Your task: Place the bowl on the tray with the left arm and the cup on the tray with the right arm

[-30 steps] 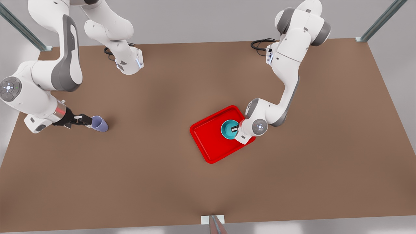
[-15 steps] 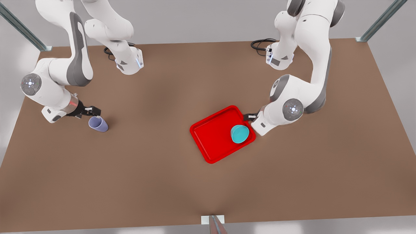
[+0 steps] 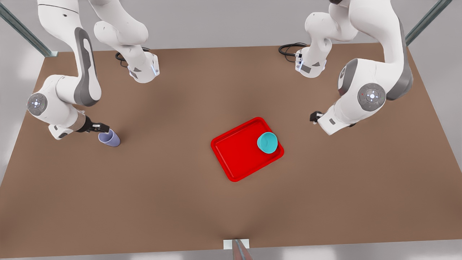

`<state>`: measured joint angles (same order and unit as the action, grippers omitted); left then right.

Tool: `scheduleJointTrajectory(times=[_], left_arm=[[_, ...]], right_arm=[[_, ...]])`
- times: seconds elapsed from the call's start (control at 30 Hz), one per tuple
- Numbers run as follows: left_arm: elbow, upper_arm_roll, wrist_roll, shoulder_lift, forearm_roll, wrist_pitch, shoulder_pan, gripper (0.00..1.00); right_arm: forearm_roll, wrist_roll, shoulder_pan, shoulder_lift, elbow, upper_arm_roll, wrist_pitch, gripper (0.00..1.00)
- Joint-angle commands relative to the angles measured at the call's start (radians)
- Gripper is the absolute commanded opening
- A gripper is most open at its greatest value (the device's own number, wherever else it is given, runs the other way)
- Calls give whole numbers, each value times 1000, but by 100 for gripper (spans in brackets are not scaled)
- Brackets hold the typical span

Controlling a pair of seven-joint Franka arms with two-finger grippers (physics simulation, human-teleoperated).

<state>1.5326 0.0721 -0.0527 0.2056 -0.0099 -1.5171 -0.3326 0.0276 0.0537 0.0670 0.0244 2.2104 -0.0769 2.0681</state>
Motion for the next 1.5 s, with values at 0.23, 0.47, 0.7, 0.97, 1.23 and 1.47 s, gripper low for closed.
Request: scheduleJointTrajectory(times=[0.23,0.47,0.7,0.97,1.23,1.47], left_arm=[[-8,0,-9,8,-5,2,0,100],[-28,2,-9,15,-1,22,0,100],[-28,0,-9,18,-2,23,0,100],[-28,0,-9,20,-4,23,0,100],[-28,0,-9,24,-4,22,0,100],[-28,0,-9,23,-2,22,0,100]], right_arm=[[-2,31,59,-43,48,-1,67,100],[-3,173,96,-124,34,-60,23,100],[48,175,80,-198,32,-78,63,100],[45,221,82,-250,32,-121,167,100],[45,216,80,-291,15,-112,188,21],[45,209,79,-305,-9,-90,159,21]])
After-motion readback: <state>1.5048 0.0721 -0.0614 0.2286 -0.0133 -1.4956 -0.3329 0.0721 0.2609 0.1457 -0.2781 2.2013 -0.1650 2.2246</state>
